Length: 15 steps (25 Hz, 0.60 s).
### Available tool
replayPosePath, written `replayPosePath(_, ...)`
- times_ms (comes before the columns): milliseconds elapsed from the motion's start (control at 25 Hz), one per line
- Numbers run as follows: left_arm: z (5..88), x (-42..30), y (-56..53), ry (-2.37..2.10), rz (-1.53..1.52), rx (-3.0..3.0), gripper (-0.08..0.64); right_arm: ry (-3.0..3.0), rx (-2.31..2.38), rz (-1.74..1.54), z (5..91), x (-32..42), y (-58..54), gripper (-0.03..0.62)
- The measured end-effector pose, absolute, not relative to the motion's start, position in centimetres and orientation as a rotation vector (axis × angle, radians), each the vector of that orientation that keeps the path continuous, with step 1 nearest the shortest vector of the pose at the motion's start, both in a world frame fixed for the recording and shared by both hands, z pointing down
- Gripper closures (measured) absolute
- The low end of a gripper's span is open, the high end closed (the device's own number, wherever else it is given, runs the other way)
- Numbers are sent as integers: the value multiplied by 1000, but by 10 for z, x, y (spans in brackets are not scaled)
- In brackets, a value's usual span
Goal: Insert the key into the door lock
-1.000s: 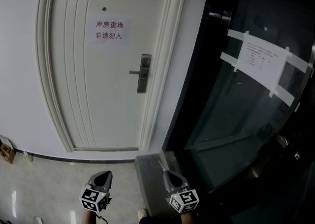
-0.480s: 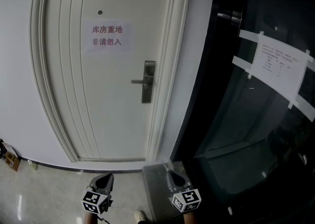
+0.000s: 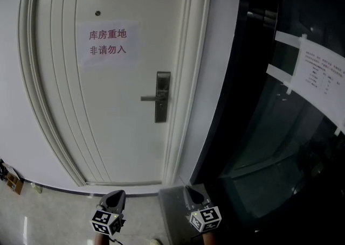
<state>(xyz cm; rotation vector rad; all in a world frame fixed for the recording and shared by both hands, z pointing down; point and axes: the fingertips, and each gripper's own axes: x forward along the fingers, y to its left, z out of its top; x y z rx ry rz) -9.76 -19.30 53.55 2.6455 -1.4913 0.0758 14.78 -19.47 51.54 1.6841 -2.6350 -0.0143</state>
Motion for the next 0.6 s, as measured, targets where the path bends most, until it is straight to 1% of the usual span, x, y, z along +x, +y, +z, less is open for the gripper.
replayPosePath(360,538,-97,-256,-1535,48,2615,558,-2630,1654,-110,504,150,-262,581)
replayPosePath(600,544,-98,-275,-1550,57,2596,558,-2552,1609,-330,487,145,-291,581)
